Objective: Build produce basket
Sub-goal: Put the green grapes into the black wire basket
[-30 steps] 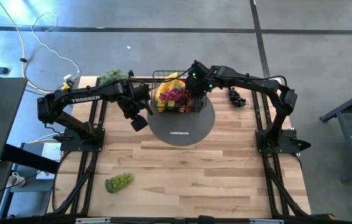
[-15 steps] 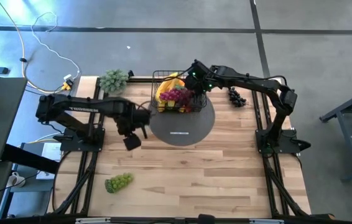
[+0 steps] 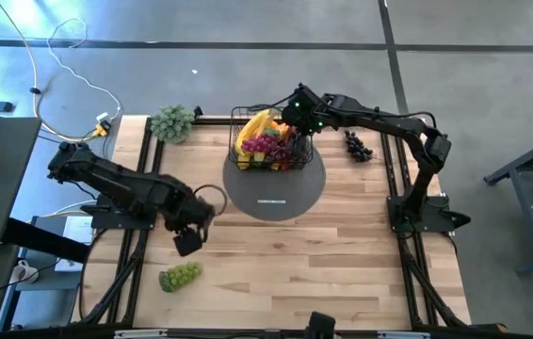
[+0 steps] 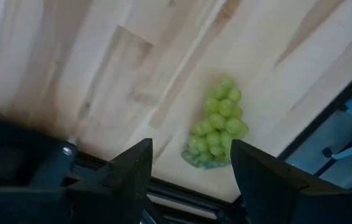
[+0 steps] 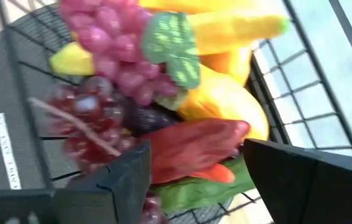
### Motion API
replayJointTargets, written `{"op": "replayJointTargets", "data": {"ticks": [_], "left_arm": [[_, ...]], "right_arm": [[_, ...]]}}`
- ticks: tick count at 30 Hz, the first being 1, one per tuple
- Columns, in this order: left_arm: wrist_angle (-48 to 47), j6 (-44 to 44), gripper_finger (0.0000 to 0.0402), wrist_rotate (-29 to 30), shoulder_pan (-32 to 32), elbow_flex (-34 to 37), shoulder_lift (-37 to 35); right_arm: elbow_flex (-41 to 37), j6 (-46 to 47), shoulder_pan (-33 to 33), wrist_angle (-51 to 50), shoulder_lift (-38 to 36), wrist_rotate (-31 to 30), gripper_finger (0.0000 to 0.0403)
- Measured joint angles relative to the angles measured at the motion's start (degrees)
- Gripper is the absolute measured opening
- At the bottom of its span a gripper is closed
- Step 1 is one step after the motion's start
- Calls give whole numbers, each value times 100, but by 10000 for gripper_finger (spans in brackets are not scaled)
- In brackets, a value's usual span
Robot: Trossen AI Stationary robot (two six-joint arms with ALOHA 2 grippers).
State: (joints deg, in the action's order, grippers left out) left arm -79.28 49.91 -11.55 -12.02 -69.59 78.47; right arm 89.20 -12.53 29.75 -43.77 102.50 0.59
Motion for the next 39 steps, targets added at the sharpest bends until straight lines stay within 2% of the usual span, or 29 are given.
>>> {"op": "replayJointTargets", "data": {"ticks": [6,14,19,23,25,30,39], "left_arm": [[298,781,207,-2,-818,5,18],[1442,2314,207,43,-1774,501,33],[2201,3222,207,402,-2320,900,34],[2352,3812,207,870,-2688,1137,35],[2411,3990,207,1099,-2851,1248,35],[2845,4147,207,1083,-3044,1492,35],[3558,4166,207,1051,-2967,2137,38]], "right_arm": [[6,61,221,0,0,-1,238],[6,-58,326,1,-4,1,238],[8,-175,326,28,-7,3,238],[8,-190,324,28,-7,3,238],[8,-191,324,30,-7,3,238],[8,-167,324,28,-11,4,238],[8,-147,324,5,-13,5,238]]}}
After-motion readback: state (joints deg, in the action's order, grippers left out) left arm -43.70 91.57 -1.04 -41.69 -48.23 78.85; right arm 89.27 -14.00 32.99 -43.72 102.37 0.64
